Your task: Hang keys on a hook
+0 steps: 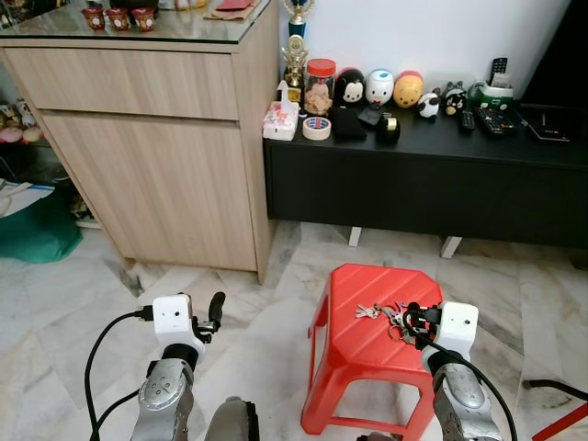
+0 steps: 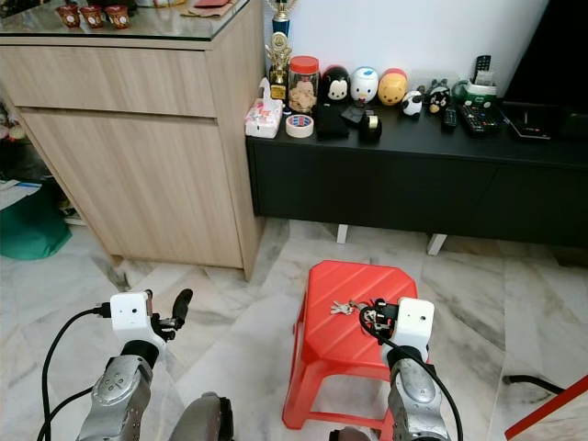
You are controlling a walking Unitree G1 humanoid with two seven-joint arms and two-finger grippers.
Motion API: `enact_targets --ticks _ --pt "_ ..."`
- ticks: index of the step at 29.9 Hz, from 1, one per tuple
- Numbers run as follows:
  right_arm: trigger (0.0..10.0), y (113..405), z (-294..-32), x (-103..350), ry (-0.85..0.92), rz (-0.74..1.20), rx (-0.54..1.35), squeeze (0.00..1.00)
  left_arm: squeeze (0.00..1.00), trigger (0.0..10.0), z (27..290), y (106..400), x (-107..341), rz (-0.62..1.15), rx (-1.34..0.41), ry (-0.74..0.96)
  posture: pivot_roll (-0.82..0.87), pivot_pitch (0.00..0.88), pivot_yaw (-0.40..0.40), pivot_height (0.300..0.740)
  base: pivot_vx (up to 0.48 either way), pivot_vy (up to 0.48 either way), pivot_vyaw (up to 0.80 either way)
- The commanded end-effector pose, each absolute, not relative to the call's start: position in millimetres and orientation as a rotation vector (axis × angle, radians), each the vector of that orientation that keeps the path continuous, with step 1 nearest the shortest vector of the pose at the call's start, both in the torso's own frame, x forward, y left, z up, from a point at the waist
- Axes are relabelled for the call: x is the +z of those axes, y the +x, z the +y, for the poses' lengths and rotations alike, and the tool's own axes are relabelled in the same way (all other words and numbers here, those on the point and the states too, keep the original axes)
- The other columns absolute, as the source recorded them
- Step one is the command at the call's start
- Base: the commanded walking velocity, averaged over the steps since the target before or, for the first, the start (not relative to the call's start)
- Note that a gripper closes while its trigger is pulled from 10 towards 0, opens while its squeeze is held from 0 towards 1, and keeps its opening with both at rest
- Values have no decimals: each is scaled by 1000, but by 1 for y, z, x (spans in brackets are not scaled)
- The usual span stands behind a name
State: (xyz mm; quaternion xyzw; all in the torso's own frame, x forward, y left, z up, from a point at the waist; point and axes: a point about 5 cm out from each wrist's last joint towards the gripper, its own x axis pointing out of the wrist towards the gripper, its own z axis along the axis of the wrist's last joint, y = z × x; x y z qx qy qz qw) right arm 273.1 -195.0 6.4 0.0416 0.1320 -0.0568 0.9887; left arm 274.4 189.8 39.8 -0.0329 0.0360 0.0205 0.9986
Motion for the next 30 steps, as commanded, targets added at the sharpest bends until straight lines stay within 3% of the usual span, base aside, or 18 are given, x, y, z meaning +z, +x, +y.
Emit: enact_targets --ticks 1,9,14,30 --pt "10000 274 -195 6 88 265 -120 0 0 10000 188 274 38 87 33 -66 -15 33 -12 646 0 0 0" --pt "10000 274 -197 5 96 282 -132 0 0 10000 187 272 36 91 29 -59 -12 36 -15 646 90 0 0" --pt "10000 274 -197 4 98 285 -140 0 0 10000 188 272 36 93 29 -59 -10 41 -15 646 0 0 -707" --pt "10000 274 -195 4 89 280 -129 0 0 10000 190 271 36 95 34 -64 -7 43 -14 646 255 0 0"
